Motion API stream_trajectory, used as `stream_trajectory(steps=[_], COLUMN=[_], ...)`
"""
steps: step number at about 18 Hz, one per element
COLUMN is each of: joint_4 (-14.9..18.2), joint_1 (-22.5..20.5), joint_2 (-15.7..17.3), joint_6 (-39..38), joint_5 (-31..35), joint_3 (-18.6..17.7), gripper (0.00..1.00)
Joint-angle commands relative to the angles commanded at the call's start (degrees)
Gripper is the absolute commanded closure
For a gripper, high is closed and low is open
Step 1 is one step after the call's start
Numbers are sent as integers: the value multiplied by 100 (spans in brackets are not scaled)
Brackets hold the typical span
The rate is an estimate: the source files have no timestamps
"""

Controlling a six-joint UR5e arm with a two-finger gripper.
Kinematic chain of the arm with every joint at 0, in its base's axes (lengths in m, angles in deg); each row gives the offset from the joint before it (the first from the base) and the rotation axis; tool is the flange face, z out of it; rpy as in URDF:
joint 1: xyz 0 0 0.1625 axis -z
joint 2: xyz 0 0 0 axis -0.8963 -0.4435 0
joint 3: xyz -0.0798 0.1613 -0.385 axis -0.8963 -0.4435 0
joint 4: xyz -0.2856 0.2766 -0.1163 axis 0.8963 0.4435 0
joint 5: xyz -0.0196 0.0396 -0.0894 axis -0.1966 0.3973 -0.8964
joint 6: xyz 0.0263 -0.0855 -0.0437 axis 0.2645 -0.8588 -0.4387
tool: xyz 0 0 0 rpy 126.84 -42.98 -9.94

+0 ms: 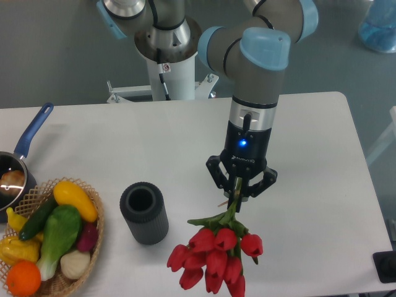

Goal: Insert the flowers into the vase
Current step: 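Carry the red tulip bunch in the gripper over the dark grey vase, then lower the tulip stems into the vase opening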

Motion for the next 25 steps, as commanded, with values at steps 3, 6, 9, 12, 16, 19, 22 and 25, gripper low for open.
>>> stream_trajectory(steps=[3,6,9,12,16,19,22,25], joint_4=[-159,-474,-563,-563,-563,-563,-563,-563], joint_1=[0,44,53,44,158,220,237,255], joint_2=[9,0,0,-17,-62,-18,-61,-70], joint_6=[9,44,192,360,763,1080,1441,1441], joint_5=[-833,-1432,-2099,-3013,-3297,-3674,-3938,-3965], joint_3=[0,61,70,70,70,-166,-264,-342], gripper=[91,91,91,91,91,91,91,91])
